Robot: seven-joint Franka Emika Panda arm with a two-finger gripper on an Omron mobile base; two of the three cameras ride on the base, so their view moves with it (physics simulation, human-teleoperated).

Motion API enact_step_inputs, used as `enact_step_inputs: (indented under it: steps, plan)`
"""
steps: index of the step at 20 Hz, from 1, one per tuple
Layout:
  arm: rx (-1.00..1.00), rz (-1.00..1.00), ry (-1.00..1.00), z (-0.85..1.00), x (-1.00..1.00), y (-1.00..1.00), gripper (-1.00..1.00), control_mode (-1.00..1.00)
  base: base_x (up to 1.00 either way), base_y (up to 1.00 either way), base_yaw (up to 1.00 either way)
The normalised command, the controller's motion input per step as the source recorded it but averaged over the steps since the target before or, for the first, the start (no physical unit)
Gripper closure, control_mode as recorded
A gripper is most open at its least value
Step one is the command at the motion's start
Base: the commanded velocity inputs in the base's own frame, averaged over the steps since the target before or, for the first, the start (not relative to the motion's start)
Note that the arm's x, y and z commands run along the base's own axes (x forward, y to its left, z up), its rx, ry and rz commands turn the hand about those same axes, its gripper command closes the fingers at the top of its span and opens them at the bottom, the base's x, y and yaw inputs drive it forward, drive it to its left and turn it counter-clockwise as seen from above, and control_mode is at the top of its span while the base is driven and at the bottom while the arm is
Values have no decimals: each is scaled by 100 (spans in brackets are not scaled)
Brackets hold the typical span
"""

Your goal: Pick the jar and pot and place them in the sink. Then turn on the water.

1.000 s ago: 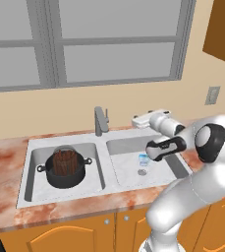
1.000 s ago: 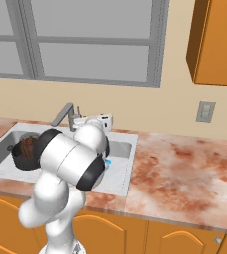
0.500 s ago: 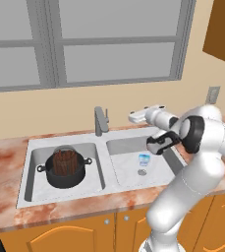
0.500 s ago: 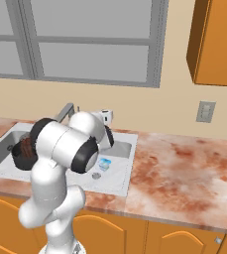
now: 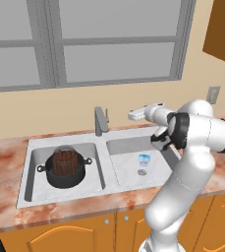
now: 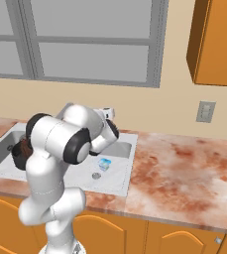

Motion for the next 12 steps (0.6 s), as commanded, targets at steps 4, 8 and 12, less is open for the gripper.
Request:
enact_step_inputs:
  steps: [4, 8, 12]
  plan:
    - [0, 0, 0, -4, 0, 4, -100, -100, 0, 0, 0]
    - [0, 0, 0, -4, 5, 13, -100, -100, 0, 0, 0]
    - [0, 0, 0, -8, 7, 14, -100, -100, 0, 0, 0]
